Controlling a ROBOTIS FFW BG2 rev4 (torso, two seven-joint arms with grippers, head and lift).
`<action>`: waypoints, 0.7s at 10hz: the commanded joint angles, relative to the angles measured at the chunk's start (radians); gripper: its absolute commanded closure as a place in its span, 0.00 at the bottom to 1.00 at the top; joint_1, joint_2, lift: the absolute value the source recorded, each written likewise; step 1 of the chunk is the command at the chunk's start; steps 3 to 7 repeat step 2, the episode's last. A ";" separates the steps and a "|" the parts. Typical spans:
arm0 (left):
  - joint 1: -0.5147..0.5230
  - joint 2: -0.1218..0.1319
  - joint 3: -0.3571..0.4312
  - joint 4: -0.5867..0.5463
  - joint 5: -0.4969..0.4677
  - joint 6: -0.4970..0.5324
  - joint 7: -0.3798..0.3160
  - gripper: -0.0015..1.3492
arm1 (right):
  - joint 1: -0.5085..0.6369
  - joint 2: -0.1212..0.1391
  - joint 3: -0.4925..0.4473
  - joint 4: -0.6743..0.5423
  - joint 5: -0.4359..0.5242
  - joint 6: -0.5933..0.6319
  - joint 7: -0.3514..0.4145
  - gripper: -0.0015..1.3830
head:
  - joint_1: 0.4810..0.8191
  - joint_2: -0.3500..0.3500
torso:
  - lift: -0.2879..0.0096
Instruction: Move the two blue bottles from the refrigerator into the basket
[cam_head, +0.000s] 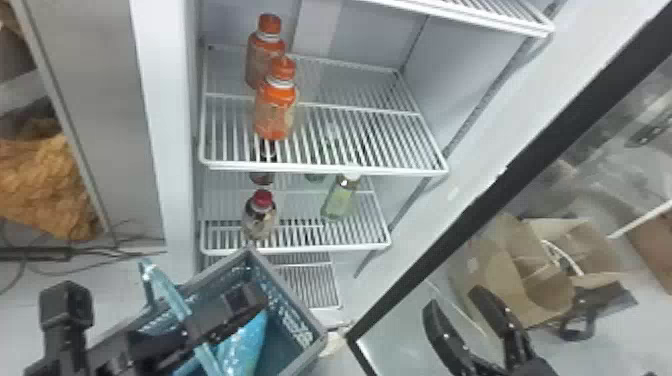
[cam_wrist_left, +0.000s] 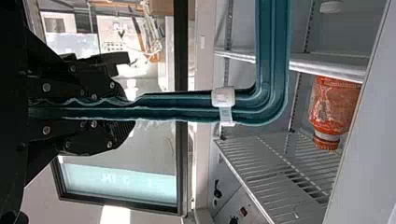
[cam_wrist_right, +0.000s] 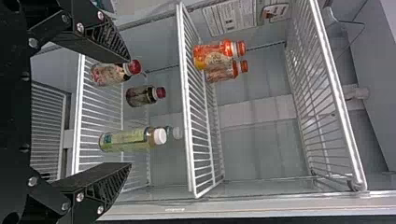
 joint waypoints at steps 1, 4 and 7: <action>0.000 0.000 0.000 0.000 -0.002 0.002 0.000 0.89 | -0.004 -0.003 0.000 0.009 -0.005 0.000 0.000 0.20 | 0.63 0.00 | 0.93; 0.003 0.002 0.000 0.000 -0.002 0.004 0.000 0.89 | -0.004 -0.003 0.000 0.009 -0.007 0.000 0.000 0.20 | 0.63 0.00 | 0.93; 0.003 0.002 0.000 0.000 -0.002 0.004 0.000 0.89 | -0.004 -0.003 0.000 0.009 -0.007 0.000 0.000 0.20 | 0.63 0.00 | 0.93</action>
